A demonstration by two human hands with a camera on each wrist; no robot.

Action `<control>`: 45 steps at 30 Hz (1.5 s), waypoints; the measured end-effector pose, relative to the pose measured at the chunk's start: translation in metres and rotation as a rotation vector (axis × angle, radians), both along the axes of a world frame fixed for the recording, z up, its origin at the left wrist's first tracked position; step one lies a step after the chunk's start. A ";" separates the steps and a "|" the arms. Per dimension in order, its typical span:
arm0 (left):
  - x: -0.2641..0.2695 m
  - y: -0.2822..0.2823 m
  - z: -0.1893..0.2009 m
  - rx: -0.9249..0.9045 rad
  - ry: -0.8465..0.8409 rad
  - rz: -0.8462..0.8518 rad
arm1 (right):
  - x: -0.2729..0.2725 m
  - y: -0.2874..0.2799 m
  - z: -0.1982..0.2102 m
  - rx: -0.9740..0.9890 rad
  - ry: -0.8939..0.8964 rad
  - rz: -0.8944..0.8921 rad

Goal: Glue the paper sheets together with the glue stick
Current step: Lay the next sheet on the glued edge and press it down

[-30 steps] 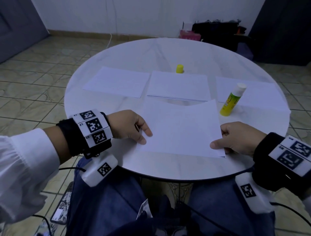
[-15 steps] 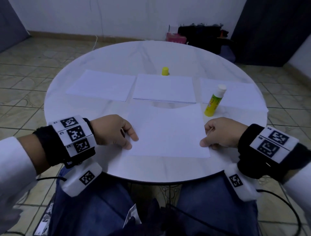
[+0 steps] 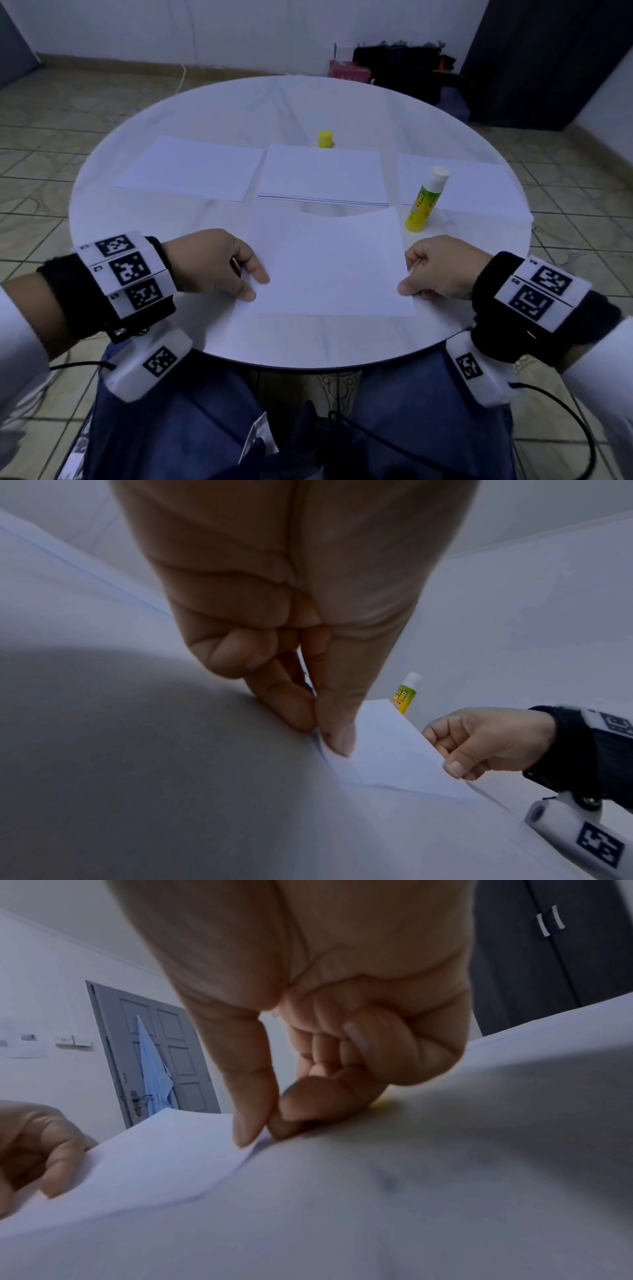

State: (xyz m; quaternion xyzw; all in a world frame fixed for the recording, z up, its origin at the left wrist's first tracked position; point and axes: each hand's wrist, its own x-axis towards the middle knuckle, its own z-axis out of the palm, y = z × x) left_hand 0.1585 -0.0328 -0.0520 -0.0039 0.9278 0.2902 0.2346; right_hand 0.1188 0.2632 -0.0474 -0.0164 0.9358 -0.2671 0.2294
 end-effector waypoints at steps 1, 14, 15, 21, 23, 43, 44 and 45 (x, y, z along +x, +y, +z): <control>0.000 0.000 0.000 0.003 0.003 0.005 | 0.000 0.000 0.000 0.003 0.002 0.003; 0.001 0.002 0.001 -0.002 0.016 0.020 | 0.003 -0.002 0.000 0.035 0.033 0.027; 0.001 0.002 0.000 -0.002 0.015 0.020 | 0.003 -0.002 0.001 0.029 0.030 0.024; 0.000 0.002 -0.001 -0.008 0.014 0.007 | 0.004 -0.001 0.002 0.038 0.029 0.036; 0.000 0.001 -0.001 -0.008 0.015 0.008 | 0.005 -0.002 0.002 0.055 0.031 0.037; -0.019 0.021 0.028 -0.676 -0.074 -0.313 | -0.004 0.001 0.006 0.172 -0.004 0.161; -0.024 0.028 0.034 -0.732 -0.058 -0.359 | -0.005 0.000 0.007 0.178 -0.003 0.165; -0.031 0.038 0.039 -0.760 -0.024 -0.393 | -0.006 0.000 0.007 0.187 0.001 0.166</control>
